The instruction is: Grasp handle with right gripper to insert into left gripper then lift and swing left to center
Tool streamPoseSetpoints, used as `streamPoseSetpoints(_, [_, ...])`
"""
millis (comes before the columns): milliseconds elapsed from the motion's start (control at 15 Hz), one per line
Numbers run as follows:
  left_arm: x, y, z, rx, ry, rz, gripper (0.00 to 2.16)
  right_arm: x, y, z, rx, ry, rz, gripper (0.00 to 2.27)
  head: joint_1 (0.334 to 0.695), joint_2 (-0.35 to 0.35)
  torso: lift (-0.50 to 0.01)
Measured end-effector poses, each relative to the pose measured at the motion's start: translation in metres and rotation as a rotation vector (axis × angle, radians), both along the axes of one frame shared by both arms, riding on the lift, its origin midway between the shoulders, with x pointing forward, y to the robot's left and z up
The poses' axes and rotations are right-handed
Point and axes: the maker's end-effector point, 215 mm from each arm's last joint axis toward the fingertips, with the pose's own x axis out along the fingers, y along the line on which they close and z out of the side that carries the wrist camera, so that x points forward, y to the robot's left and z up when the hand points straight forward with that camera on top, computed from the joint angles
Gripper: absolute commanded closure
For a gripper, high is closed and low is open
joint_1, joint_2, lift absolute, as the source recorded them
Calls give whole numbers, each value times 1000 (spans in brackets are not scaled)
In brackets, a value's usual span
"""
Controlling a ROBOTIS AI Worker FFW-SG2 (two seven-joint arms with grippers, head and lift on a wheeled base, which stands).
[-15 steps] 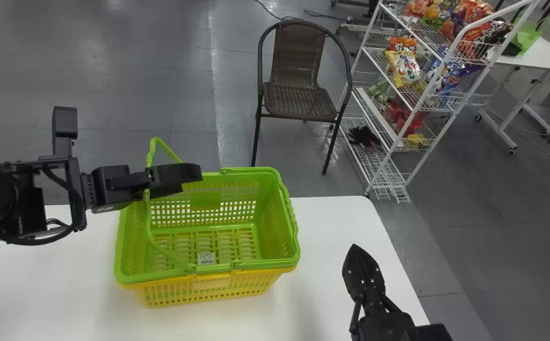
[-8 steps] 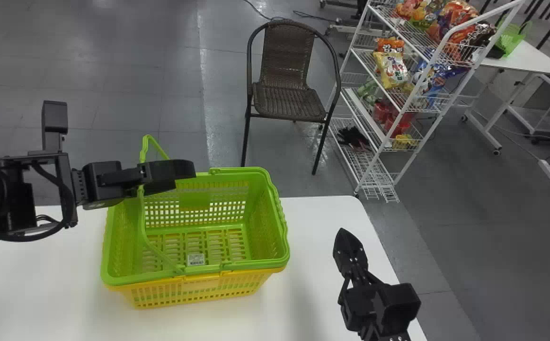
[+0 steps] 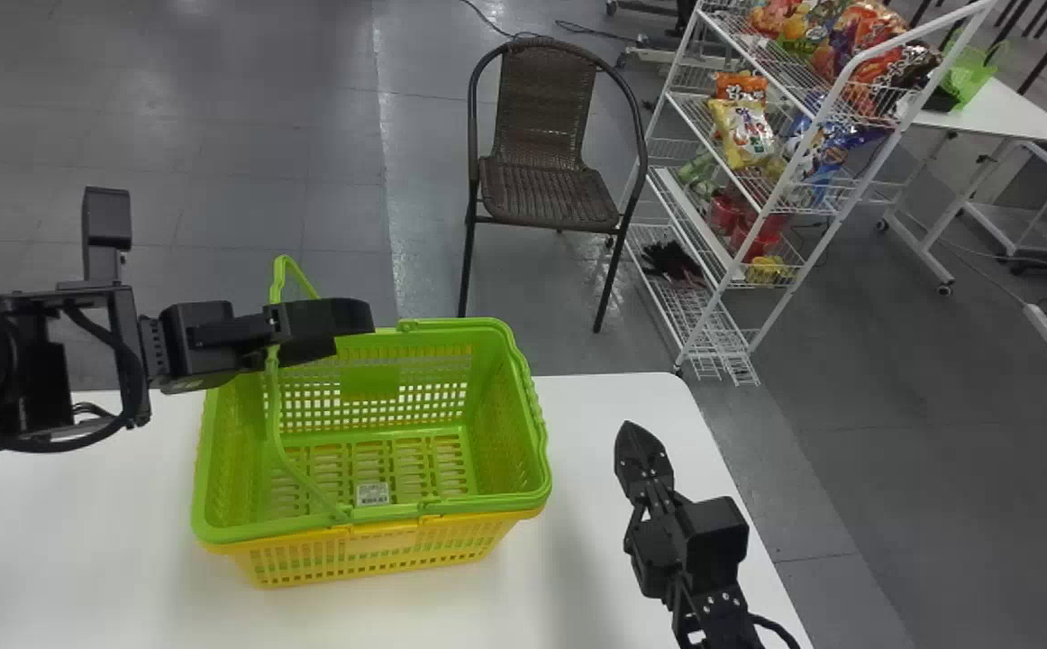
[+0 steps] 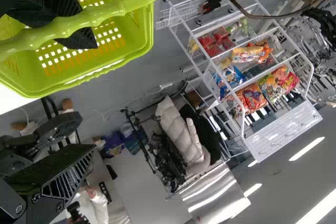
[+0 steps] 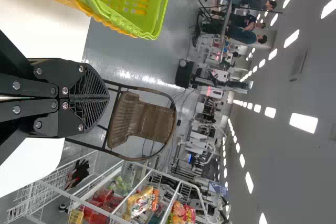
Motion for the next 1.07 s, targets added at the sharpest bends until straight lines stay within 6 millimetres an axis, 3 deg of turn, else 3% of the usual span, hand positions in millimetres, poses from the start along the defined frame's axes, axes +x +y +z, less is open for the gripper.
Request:
streamPoseSetpoints(467, [-4,-2,0,-18,6,-8,151,22,19,-18,-37,79,81,2152,695,-239,0])
streamPoseSetpoints(1067, [-6,-3,-1,-26,9,-10,151,41,17,-29,-77,176,150,2152,695,-238,0])
